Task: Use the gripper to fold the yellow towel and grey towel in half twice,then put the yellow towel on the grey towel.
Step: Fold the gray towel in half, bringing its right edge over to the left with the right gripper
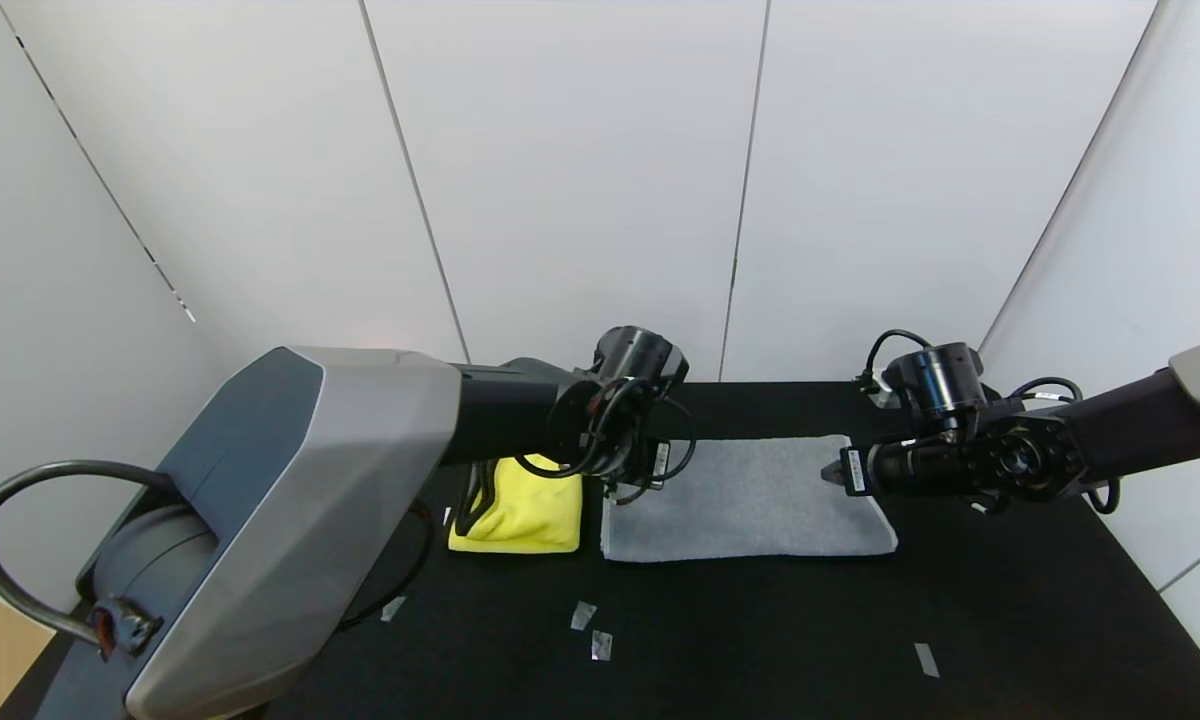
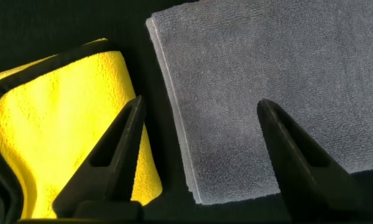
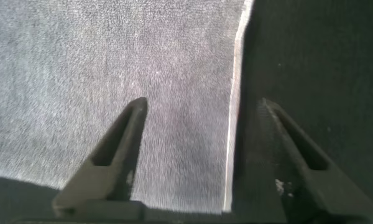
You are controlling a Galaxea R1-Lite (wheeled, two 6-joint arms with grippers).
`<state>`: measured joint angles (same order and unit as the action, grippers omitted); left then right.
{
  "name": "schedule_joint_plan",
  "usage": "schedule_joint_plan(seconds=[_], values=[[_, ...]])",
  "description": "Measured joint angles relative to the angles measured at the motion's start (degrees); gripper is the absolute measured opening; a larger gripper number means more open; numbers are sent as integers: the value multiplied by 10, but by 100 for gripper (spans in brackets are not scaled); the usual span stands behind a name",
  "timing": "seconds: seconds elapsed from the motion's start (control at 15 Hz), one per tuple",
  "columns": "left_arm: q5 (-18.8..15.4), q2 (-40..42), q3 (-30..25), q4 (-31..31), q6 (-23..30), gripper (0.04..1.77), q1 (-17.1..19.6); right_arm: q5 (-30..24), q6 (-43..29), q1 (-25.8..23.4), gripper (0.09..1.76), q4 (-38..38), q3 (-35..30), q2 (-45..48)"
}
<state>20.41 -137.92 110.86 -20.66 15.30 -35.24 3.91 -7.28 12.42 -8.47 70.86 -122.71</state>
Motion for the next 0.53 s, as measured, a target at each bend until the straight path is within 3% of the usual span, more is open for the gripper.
schedule_joint_plan(seconds=[0.53], values=[[-1,18,-16,-5,6,157,-3,-10,-42,-1,157,105,36,-8]])
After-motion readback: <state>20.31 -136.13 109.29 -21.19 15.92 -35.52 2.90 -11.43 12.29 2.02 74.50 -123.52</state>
